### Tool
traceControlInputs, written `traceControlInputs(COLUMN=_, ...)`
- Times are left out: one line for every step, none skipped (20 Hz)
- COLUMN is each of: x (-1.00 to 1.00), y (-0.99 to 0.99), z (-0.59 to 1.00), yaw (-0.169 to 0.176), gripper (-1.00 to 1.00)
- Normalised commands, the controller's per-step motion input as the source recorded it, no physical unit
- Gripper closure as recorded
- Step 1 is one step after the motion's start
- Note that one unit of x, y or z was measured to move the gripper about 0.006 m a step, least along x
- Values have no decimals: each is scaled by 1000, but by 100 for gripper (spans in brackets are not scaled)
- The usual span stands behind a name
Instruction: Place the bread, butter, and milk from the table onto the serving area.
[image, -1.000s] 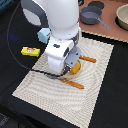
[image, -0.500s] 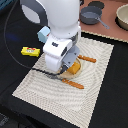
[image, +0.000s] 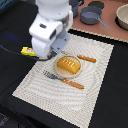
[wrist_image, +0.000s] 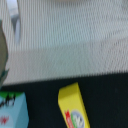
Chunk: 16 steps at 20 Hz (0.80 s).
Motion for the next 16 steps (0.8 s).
traceControlInputs(x=-1000, y=169, z=0, yaw=23, gripper=-100)
traceControlInputs(x=-1000, y=109, z=0, yaw=32, gripper=-100)
traceControlInputs(x=-1000, y=71, z=-3, yaw=43, gripper=-100)
traceControlInputs(x=-1000, y=43, z=-63, yaw=46, gripper=-100)
traceControlInputs(x=-1000, y=20, z=-106, yaw=51, gripper=-100)
traceControlInputs(x=-1000, y=0, z=-163, yaw=61, gripper=-100)
traceControlInputs(x=-1000, y=0, z=-229, yaw=69, gripper=-100)
traceControlInputs(x=-1000, y=0, z=-246, yaw=66, gripper=-100)
traceControlInputs(x=-1000, y=3, z=-277, yaw=63, gripper=-100)
traceControlInputs(x=-1000, y=0, z=-323, yaw=63, gripper=-100)
traceControlInputs(x=-1000, y=0, z=-354, yaw=68, gripper=-100)
traceControlInputs(x=-1000, y=0, z=-383, yaw=74, gripper=-100)
traceControlInputs(x=-1000, y=0, z=-426, yaw=89, gripper=-100)
traceControlInputs(x=-957, y=0, z=-474, yaw=96, gripper=-100)
traceControlInputs(x=-871, y=0, z=-494, yaw=100, gripper=-100)
traceControlInputs(x=-823, y=0, z=-514, yaw=93, gripper=-100)
